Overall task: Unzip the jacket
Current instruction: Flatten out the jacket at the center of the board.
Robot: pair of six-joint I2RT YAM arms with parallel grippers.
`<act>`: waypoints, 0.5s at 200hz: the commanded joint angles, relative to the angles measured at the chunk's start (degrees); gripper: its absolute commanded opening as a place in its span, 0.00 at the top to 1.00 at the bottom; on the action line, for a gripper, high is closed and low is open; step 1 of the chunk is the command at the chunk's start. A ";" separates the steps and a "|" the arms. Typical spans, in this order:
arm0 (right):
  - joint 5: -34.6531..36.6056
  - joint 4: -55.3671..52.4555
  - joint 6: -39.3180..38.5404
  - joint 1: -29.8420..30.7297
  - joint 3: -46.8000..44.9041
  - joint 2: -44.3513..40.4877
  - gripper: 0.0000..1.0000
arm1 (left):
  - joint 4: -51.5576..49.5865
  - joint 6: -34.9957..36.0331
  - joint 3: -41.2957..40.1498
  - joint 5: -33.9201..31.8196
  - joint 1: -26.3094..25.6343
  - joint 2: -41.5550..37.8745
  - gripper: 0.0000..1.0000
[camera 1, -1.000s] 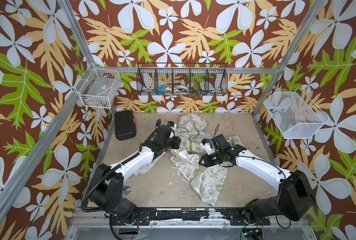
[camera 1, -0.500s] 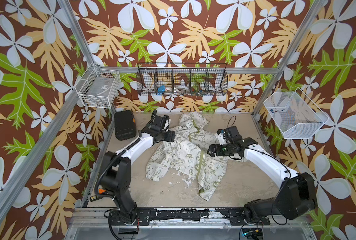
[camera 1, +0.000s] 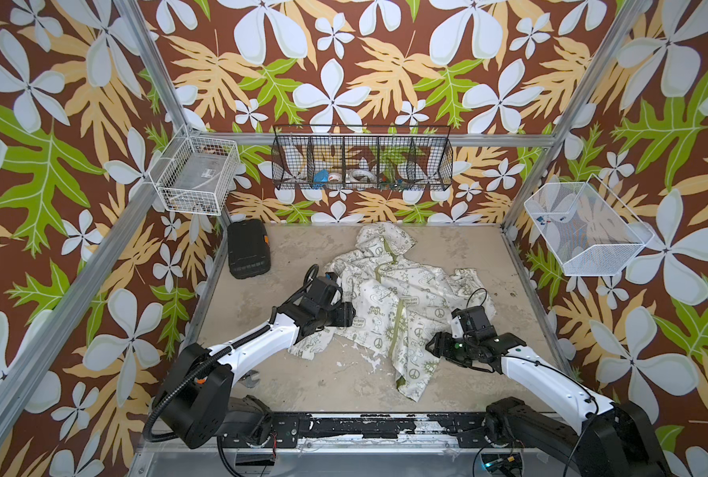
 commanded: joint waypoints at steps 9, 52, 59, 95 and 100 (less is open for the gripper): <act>0.24 3.40 2.02 0.06 -1.41 -0.11 0.34 | 3.94 -5.45 -0.30 -6.53 -1.14 4.06 0.30; 0.52 7.14 3.16 0.06 -6.03 -0.40 0.40 | 0.39 -10.35 2.63 -8.35 -1.14 15.77 0.30; 0.43 7.45 3.23 0.06 -6.58 -0.35 0.40 | 0.01 -11.14 3.33 -7.48 -1.14 17.45 0.30; 0.69 8.45 2.81 0.06 -7.76 0.46 0.42 | -3.38 -12.33 6.41 -9.95 -0.92 20.10 0.29; 0.85 8.44 2.51 0.06 -7.87 0.54 0.42 | -4.18 -11.25 7.01 -11.11 -0.80 19.97 0.28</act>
